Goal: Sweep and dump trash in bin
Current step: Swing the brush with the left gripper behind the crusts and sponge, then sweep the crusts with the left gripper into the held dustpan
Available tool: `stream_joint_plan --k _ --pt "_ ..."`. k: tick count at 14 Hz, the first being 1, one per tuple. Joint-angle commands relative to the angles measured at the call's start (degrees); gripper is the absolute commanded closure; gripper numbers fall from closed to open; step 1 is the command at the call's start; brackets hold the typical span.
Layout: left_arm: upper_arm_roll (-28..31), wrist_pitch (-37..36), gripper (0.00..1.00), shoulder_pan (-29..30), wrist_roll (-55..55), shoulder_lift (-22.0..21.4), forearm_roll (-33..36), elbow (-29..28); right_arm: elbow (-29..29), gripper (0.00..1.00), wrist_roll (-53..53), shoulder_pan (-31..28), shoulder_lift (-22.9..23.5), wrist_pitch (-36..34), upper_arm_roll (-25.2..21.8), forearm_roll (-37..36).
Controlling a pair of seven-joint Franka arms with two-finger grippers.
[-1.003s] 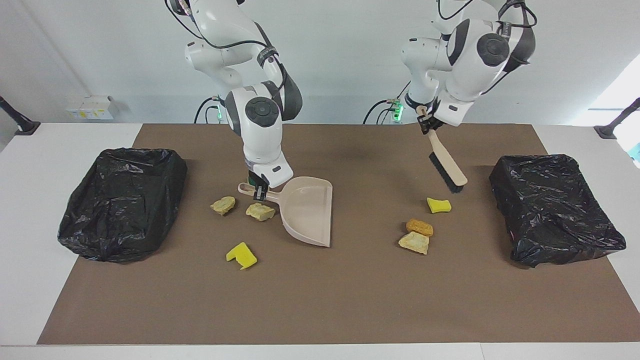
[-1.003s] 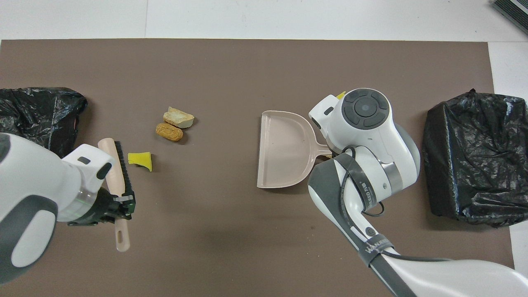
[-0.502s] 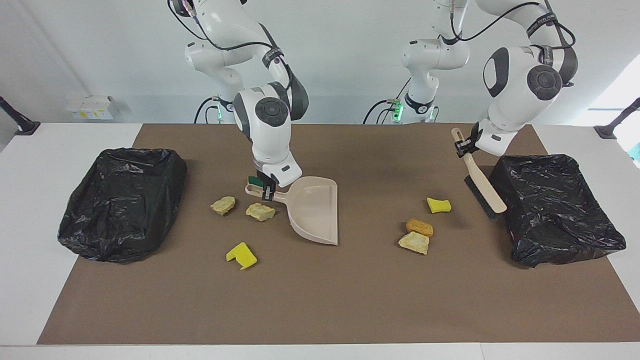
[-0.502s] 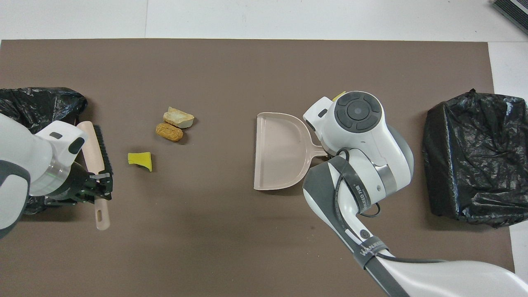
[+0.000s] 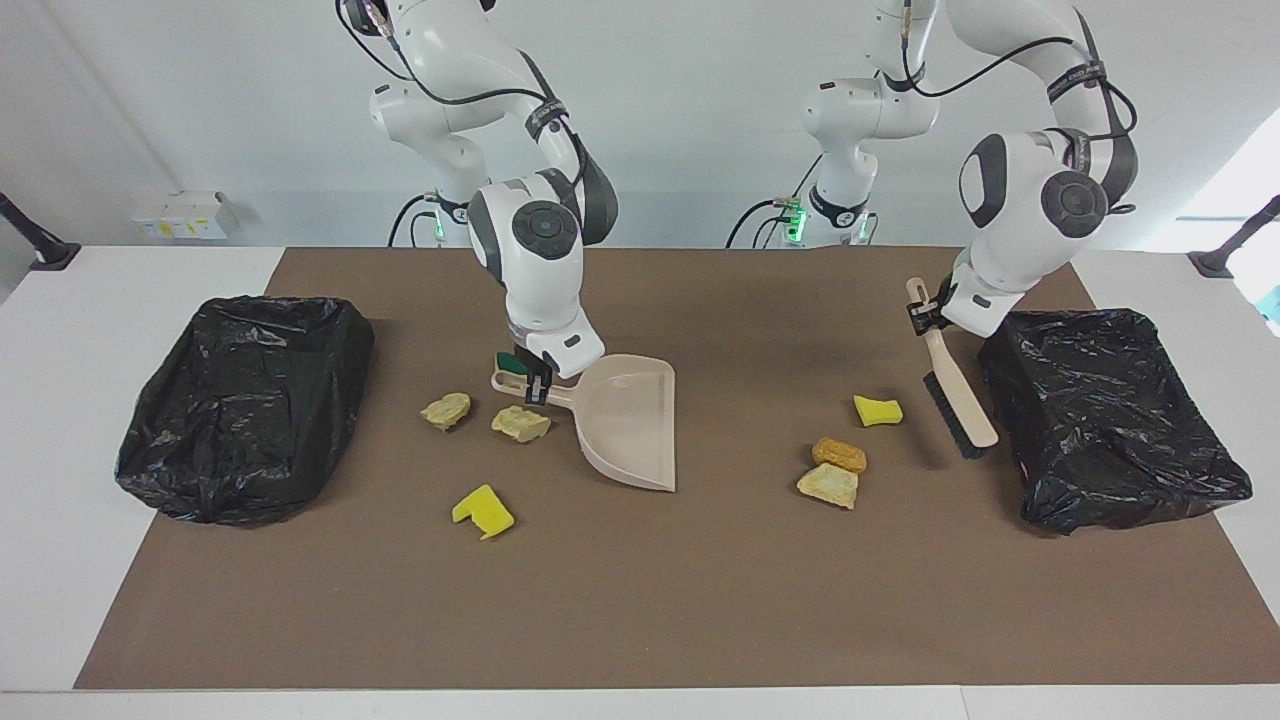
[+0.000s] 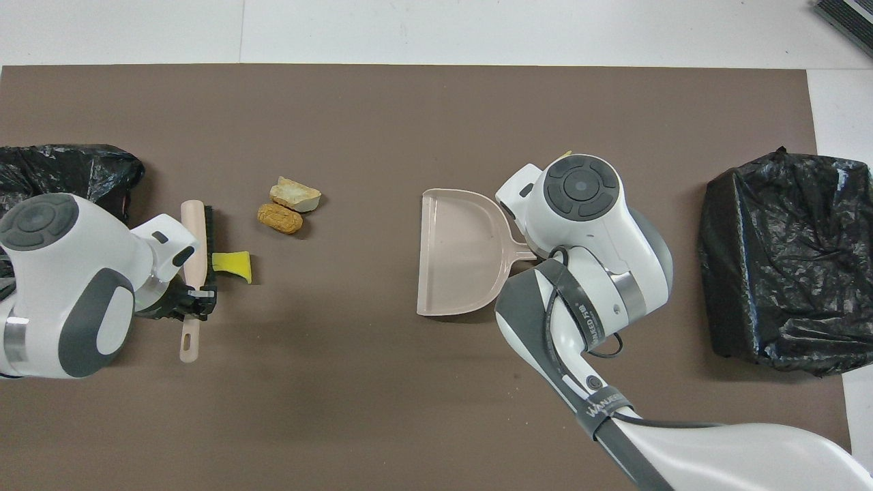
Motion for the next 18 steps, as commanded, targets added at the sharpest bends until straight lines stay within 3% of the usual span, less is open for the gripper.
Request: stream_joint_plan --k 1,3,9,18 --pt "0.53 4.9 1.0 -3.64 -0.77 1.6 -2.49 -0.63 -1.42 1.0 -1.12 -0.29 -0.87 0.68 0.15 -0.89" --pt "0.53 8.77 1.0 -6.1 -1.56 3.62 -5.41 0.24 -1.42 1.0 -1.03 -0.2 -0.87 0.85 0.24 -0.89" --pt "0.35 9.05 1.0 -14.62 -3.05 5.57 -9.98 4.99 -1.51 1.0 0.11 0.94 -0.35 1.47 0.24 -0.89" --pt "0.26 2.38 1.0 -22.9 -6.92 4.6 -9.98 7.0 -1.86 1.0 1.87 1.91 0.18 2.44 0.15 -0.89"
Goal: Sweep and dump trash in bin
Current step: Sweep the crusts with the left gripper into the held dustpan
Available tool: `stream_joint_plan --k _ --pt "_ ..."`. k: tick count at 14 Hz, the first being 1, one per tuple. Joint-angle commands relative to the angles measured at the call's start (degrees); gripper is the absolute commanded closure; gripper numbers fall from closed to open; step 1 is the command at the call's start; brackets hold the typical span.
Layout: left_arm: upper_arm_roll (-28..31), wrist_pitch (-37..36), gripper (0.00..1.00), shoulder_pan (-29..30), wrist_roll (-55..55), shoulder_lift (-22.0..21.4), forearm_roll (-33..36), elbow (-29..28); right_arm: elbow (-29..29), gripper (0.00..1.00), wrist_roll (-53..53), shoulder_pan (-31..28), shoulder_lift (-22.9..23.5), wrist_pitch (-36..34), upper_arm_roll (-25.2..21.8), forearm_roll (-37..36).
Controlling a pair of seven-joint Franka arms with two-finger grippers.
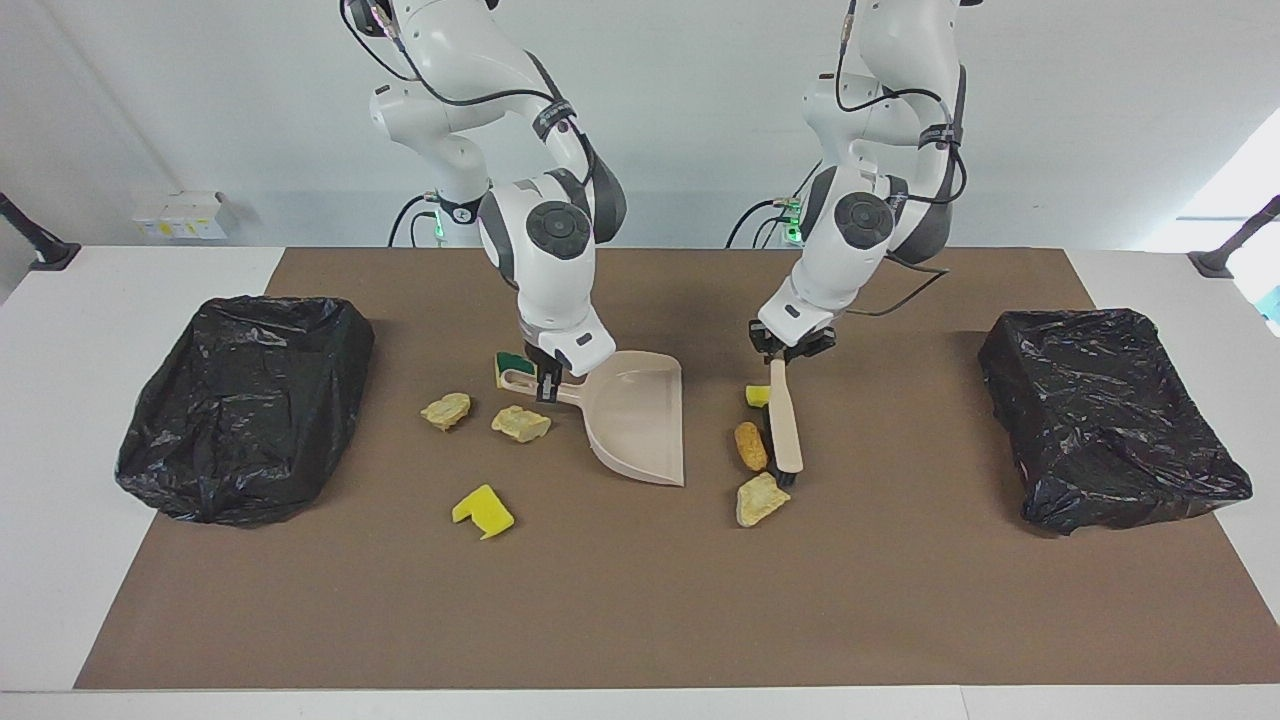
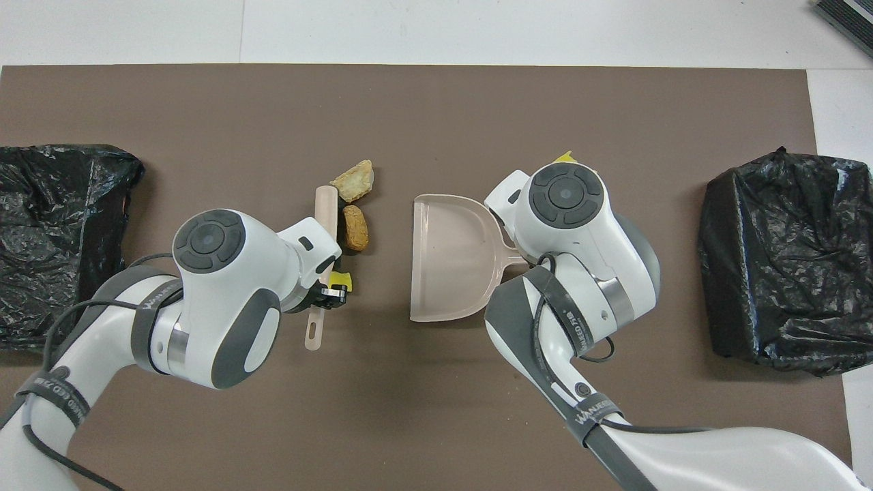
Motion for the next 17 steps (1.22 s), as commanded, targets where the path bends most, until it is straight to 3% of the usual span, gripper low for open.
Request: stream_joint_plan --k 1,5,7,11,17 --pt "1.0 -5.38 1.0 -0.72 -1.42 -0.29 -0.67 4.3 -1.09 1.0 1.42 0.17 -0.06 1.6 0.18 -0.89" --pt "1.27 -11.98 1.0 4.98 0.77 5.14 3.87 15.28 -1.09 1.0 1.42 0.17 -0.06 1.61 0.27 -0.89" --pt "1.35 -10.61 1.0 7.19 6.12 7.26 6.7 18.37 -1.09 1.0 1.42 0.17 -0.06 1.69 0.18 -0.89" --pt "1.27 -2.53 1.0 9.83 16.59 10.78 12.76 19.08 -1.36 1.0 1.51 0.17 -0.06 1.87 0.18 -0.89" --pt "0.92 -2.51 1.0 5.98 16.43 8.42 12.25 11.27 -1.44 1.0 2.12 0.26 -0.06 1.96 0.18 -0.89"
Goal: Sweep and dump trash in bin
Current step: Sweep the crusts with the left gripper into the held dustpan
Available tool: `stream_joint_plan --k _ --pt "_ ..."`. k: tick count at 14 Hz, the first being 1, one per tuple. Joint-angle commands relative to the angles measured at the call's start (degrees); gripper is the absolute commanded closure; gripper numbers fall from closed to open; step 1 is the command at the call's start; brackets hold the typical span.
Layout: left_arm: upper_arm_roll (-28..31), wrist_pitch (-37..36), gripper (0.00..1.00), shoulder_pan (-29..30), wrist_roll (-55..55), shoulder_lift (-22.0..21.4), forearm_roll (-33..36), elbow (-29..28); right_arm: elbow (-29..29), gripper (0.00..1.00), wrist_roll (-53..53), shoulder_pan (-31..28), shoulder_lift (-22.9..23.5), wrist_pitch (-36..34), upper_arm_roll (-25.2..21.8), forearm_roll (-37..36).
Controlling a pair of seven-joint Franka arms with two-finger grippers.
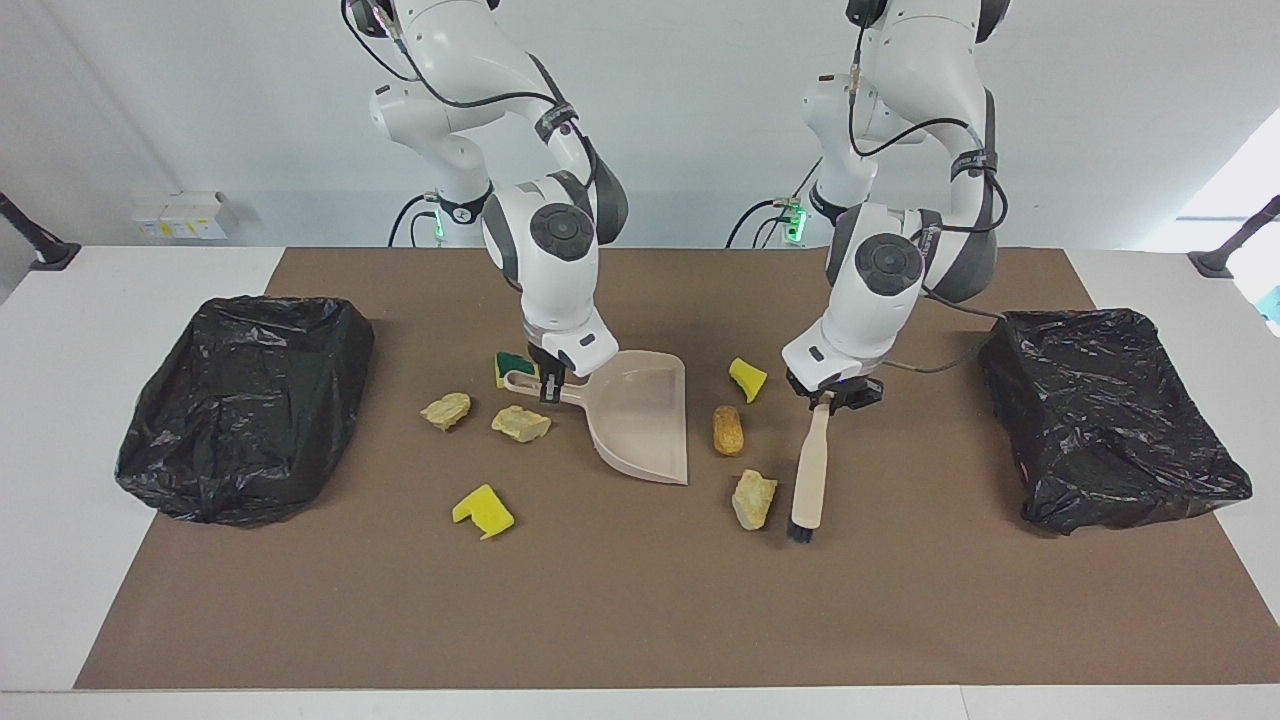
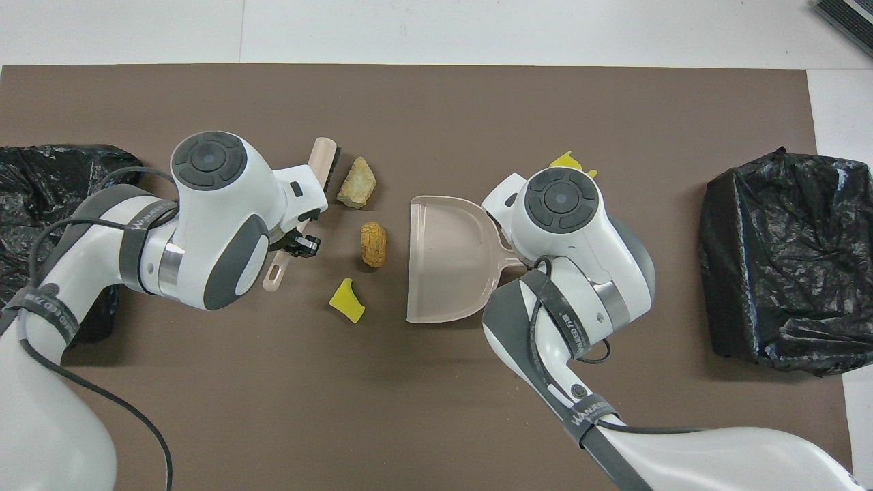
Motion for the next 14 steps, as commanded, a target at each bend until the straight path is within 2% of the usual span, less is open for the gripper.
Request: stream_joint_plan --k 1,4,6,10,12,14 --pt "0.49 -0.58 1.0 -3.13 -0.35 -3.81 0.33 -5.28 -1.22 1.0 2.02 0.17 -0.07 1.71 0.28 -0.89" --pt "0.32 -6.02 1.0 -7.08 -5.87 -5.57 -1.86 -6.53 -1.22 1.0 2.02 0.17 -0.07 2.07 0.28 -0.89" --pt "0.41 -6.12 1.0 -9.8 -8.87 -6.01 -6.95 -6.53 -1.31 1.0 2.02 0.26 -0.07 2.07 0.29 -0.89" --pt "0.14 -6.12 1.0 -15.17 -11.52 -6.71 -8.72 -6.35 -1.31 1.0 2.1 0.26 -0.07 2.15 0.2 -0.89" --pt "0.14 -7.6 1.0 -15.35 -11.08 -9.52 -12.4 -5.91 -1.3 1.0 2.72 0.26 -0.07 2.15 0.29 -0.89" --pt "0.23 -11.81 1.0 -14.83 -11.08 -13.03 -12.95 -5.73 -1.31 1.0 2.81 0.26 -0.07 2.15 0.29 -0.89"
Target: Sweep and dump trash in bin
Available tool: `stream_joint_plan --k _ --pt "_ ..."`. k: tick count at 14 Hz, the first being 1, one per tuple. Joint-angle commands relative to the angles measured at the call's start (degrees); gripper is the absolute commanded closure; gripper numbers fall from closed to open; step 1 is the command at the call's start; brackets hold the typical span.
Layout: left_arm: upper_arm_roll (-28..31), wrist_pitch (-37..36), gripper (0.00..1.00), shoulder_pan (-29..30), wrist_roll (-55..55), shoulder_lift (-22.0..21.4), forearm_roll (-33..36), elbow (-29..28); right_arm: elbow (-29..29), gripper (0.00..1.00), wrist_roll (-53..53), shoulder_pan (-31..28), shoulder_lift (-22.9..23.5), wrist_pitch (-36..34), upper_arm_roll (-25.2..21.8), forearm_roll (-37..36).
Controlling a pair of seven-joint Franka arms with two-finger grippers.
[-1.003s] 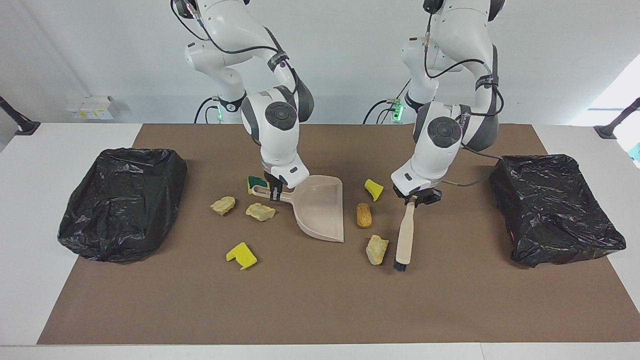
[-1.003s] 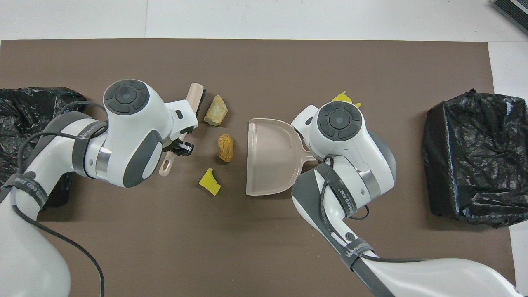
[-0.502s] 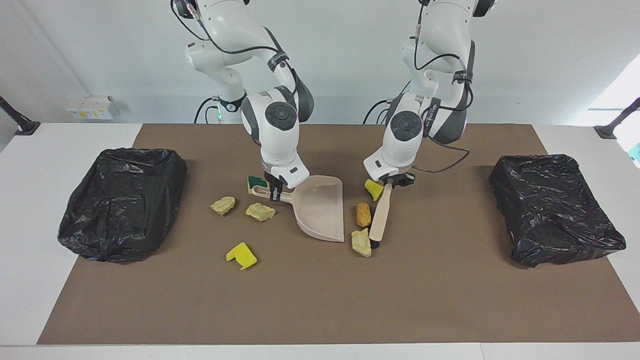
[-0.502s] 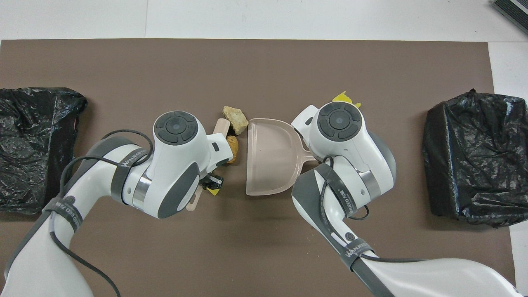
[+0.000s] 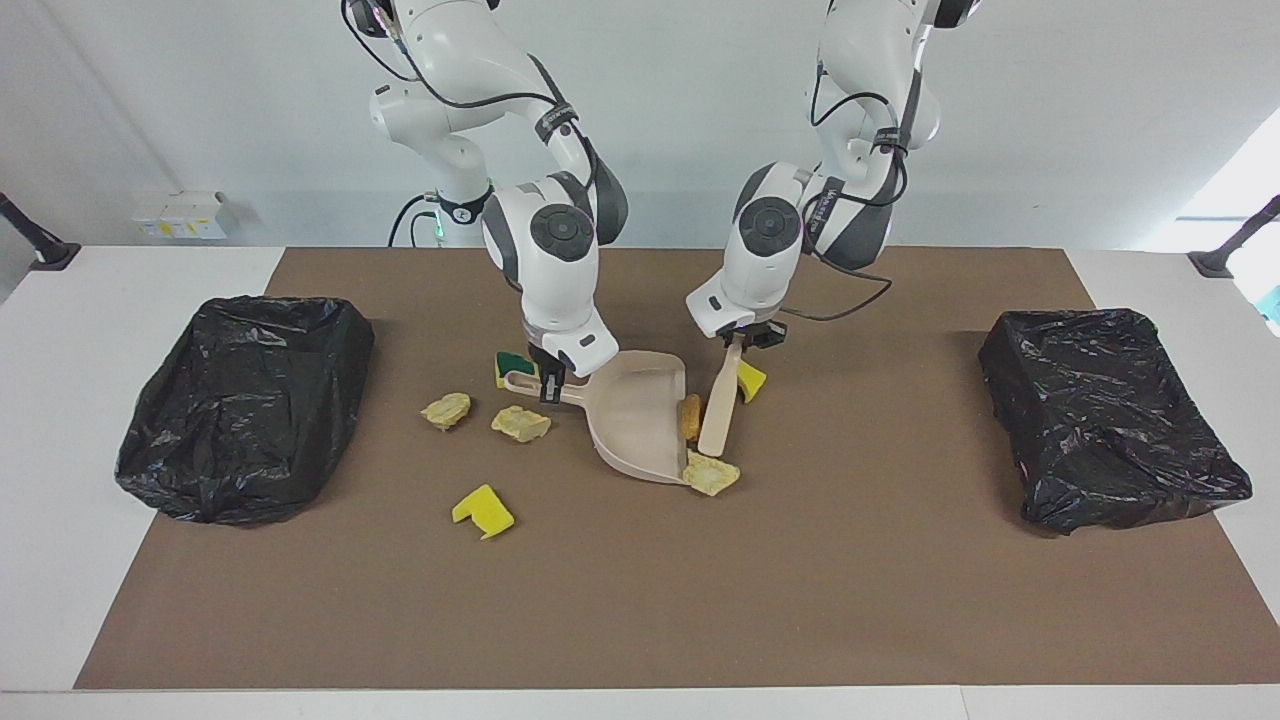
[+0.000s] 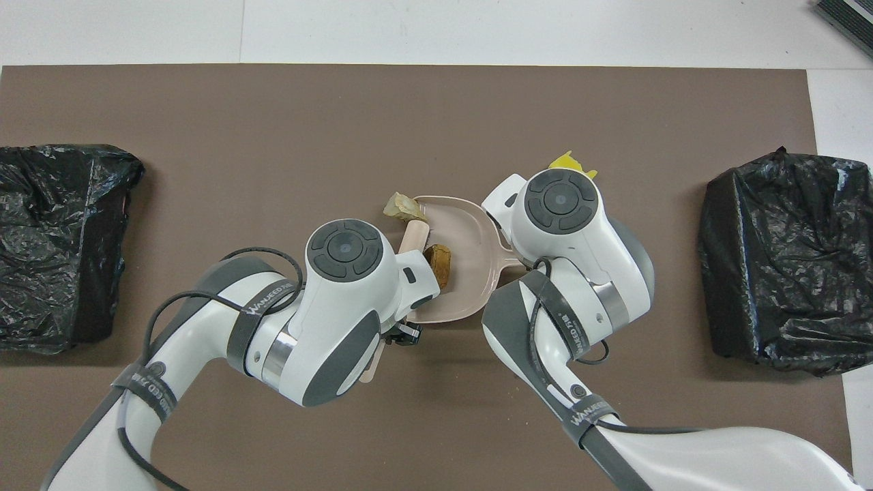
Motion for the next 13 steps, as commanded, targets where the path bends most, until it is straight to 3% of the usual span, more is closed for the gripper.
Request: stream_joint_plan --k 1,3,6,10,13 --pt "1.18 -6.56 1.0 0.41 0.12 -7.37 -1.92 -1.32 -1.06 1.0 2.19 0.22 -0.07 1.84 0.28 -0.89" --pt "1.62 -12.53 1.0 3.47 -2.15 -11.23 -3.25 -1.32 -1.06 1.0 2.19 0.22 -0.07 1.84 0.28 -0.89" --pt "1.71 -18.09 1.0 7.17 -11.73 -12.83 -2.55 -2.72 -1.06 1.0 2.19 0.22 -0.07 1.84 0.2 -0.89" --pt "1.89 -13.02 1.0 11.31 -30.95 -15.81 -2.02 -9.46 -1.06 1.0 2.19 0.22 -0.07 1.93 0.28 -0.89" --pt "1.63 -8.88 1.0 10.88 -36.08 -17.67 -2.02 -15.89 -1.15 1.0 2.28 0.22 0.02 2.28 0.28 -0.89"
